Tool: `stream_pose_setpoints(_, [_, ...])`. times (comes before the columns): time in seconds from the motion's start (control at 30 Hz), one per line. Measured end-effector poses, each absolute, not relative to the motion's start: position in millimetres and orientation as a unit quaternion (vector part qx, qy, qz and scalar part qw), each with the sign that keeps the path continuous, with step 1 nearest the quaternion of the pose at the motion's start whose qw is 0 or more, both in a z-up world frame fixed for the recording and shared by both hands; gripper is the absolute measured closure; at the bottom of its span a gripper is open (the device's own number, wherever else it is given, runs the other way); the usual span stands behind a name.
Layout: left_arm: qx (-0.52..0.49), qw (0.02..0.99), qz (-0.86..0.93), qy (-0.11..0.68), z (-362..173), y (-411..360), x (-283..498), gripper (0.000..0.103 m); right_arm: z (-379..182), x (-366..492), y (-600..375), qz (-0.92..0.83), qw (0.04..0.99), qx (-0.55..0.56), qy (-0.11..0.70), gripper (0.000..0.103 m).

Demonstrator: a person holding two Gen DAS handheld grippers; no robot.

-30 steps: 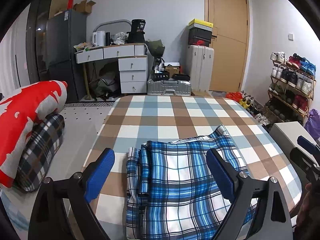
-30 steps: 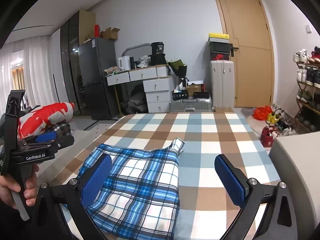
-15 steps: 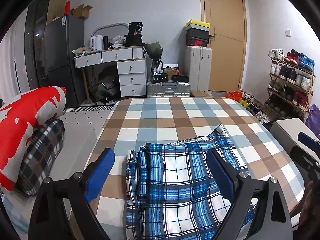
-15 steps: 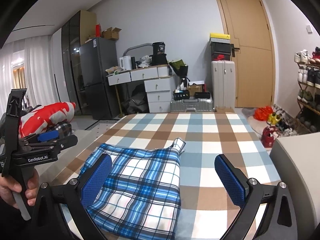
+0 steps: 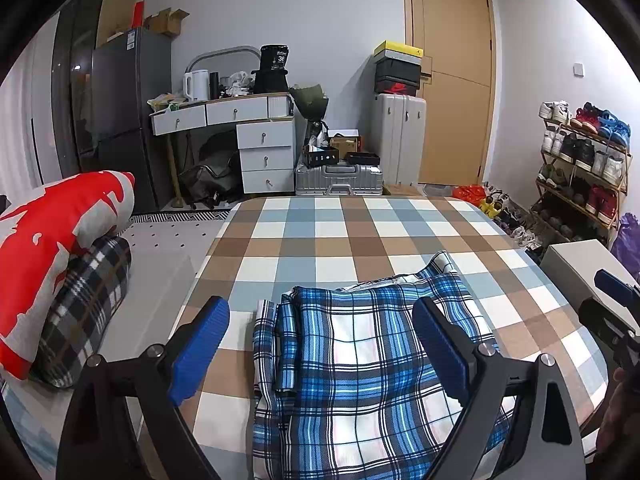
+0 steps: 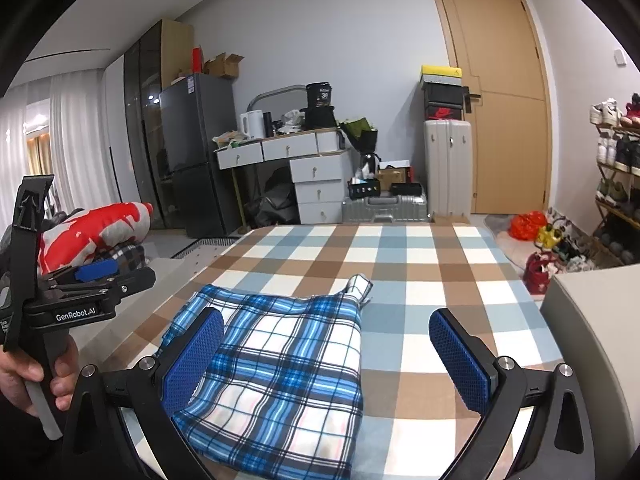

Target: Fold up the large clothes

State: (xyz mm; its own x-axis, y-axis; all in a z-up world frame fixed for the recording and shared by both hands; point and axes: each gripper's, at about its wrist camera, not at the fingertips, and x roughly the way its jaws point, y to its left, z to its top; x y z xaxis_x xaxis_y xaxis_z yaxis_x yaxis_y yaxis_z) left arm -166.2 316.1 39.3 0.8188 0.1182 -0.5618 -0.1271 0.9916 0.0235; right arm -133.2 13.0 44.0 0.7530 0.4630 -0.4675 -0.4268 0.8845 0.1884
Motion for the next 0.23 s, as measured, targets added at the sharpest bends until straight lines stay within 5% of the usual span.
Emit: stream_pose_setpoints(0.23, [-0.011, 0.953, 0.060, 0.296, 39.0, 316.8, -168.1, 0.013, 42.3, -132.9, 15.2, 0.238, 0.935, 0.033, 0.262, 0.000])
